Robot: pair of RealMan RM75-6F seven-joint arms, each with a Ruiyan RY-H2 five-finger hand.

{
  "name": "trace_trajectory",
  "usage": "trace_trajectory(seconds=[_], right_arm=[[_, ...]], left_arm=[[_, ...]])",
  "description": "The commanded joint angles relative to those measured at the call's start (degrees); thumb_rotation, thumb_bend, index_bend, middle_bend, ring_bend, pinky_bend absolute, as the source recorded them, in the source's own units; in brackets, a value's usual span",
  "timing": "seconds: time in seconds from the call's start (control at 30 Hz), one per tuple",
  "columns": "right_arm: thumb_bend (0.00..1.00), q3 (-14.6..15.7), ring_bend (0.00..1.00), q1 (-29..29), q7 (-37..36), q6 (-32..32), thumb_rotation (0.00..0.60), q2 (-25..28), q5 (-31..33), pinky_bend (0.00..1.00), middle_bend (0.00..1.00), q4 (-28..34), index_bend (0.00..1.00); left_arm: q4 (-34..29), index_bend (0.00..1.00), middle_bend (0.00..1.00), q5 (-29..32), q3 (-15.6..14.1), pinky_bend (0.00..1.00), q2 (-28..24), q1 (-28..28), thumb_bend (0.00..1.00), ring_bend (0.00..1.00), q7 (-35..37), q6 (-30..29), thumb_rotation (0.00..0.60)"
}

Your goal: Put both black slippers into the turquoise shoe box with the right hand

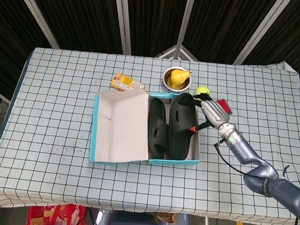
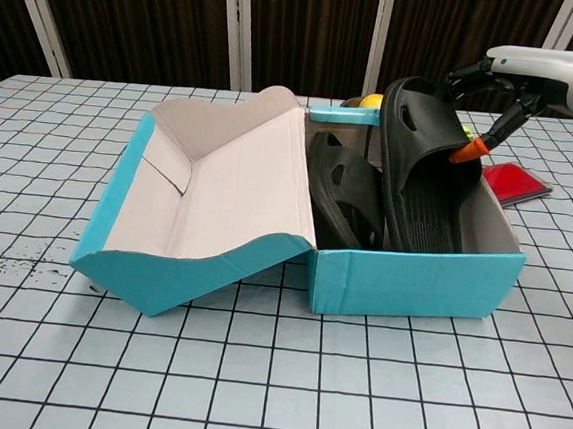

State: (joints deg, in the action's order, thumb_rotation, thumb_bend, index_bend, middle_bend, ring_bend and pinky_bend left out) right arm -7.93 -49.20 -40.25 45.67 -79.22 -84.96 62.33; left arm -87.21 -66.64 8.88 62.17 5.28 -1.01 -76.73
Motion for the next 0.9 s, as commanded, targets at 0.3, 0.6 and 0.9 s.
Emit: trace_trajectory(seconds=[0.3, 0.6, 0.9], right_arm=[[0.17, -0.4, 0.14, -1.8, 5.3, -3.5, 0.600, -0.7, 2.3, 0.00, 0.46, 1.1, 0.55], [0.17, -1.1, 0.14, -3.8, 13.2, -9.0, 0.600, 0.1, 6.5, 0.00, 0.47, 2.8, 0.58], [0.17, -1.9, 0.14, -4.7, 20.6, -11.6, 0.600, 0.1, 11.2, 0.00, 0.48, 4.6, 0.60]], left_arm=[[0.2, 0.05, 0.00, -0.2, 0.0, 0.07, -0.2, -0.1, 0.38, 0.00, 1.1, 0.2, 0.600], [0.8, 0.05, 0.00, -0.2, -0.1, 0.07, -0.3, 0.0, 0.38, 0.00, 2.2, 0.9, 0.600], [1.3, 0.05, 0.00, -0.2, -0.1, 0.07, -0.4, 0.1, 0.38, 0.00, 3.2, 1.4, 0.600]])
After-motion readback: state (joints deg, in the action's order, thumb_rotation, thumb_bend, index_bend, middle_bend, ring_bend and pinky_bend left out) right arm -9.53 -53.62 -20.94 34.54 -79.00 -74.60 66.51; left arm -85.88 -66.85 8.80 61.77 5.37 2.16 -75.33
